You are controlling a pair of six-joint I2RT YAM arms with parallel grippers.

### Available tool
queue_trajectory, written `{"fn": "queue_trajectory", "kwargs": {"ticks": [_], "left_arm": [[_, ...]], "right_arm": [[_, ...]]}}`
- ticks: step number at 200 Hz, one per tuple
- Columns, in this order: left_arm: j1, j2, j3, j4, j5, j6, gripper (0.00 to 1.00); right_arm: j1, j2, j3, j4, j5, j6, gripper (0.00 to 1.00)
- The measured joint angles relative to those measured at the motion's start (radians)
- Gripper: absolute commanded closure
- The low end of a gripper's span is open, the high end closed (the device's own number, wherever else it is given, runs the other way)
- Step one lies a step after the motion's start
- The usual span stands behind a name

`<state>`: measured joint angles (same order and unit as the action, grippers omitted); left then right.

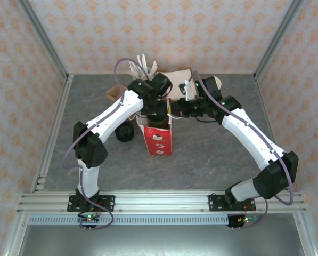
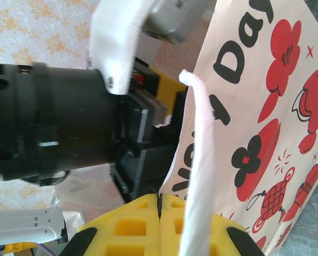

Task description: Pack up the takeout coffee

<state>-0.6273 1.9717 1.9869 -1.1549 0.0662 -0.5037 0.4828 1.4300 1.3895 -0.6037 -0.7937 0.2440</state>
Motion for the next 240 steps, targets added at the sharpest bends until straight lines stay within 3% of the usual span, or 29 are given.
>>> {"fn": "queue_trajectory", "kwargs": {"ticks": [240], "left_arm": [[0.002,0.1,0.053,0.013,-0.022,0.031,0.44]], "right_arm": [[-0.07,0.021,-0.018,-0.009,-0.101,0.011,1.0]]}}
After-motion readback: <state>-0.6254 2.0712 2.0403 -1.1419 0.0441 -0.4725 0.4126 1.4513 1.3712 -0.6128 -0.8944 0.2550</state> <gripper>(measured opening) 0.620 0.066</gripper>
